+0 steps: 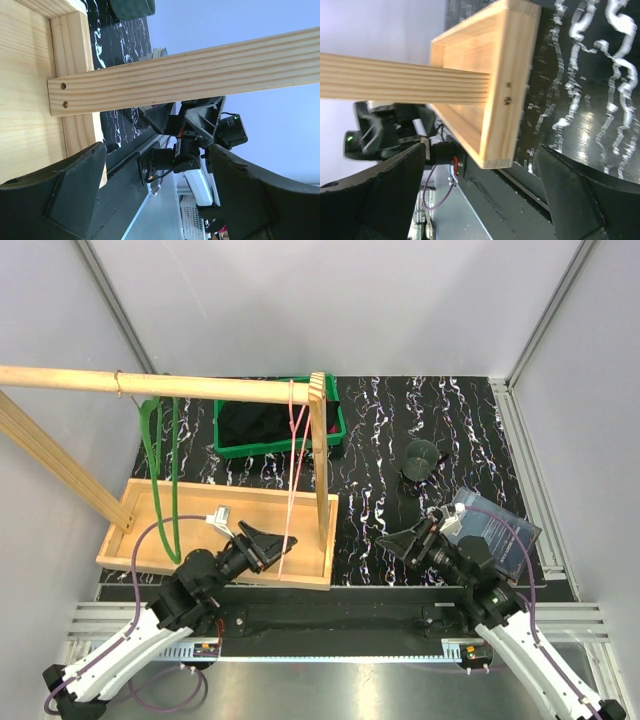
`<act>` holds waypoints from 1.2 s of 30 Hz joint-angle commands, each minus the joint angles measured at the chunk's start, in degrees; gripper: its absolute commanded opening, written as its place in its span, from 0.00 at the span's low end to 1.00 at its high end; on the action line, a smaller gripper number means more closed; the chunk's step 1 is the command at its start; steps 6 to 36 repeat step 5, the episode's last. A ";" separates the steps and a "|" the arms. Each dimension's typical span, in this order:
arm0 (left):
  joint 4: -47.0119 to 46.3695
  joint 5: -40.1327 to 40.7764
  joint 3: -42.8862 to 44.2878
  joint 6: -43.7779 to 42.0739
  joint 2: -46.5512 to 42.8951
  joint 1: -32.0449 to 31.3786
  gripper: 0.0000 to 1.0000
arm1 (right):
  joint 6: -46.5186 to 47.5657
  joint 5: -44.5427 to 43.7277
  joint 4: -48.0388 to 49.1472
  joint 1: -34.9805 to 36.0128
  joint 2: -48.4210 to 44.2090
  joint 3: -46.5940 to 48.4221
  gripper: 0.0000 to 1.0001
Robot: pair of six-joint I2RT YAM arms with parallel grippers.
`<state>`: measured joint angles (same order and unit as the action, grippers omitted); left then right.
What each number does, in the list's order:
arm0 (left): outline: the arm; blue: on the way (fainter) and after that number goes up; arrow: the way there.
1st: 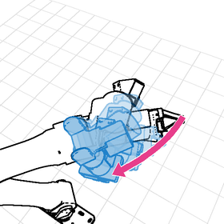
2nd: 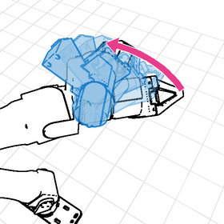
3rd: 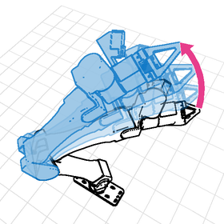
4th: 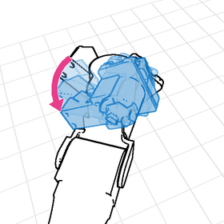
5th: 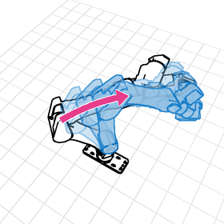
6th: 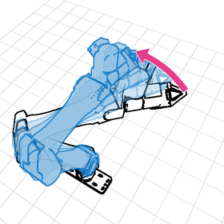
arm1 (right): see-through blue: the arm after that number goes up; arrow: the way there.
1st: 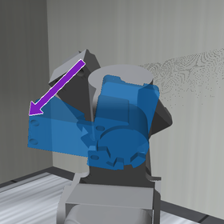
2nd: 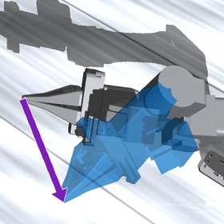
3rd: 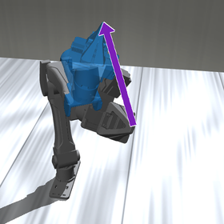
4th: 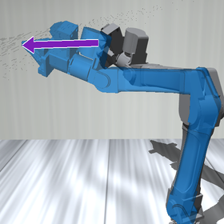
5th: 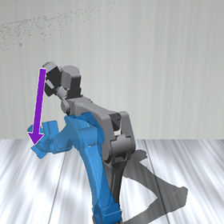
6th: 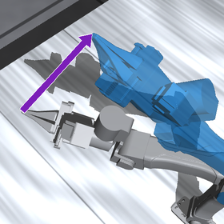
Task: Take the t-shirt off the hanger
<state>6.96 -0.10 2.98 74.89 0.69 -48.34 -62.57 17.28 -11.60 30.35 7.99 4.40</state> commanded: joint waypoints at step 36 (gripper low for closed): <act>-3.96 -3.76 -11.33 -0.54 -9.04 -0.18 0.90 | -1.13 5.04 2.88 0.15 -6.24 -4.23 1.00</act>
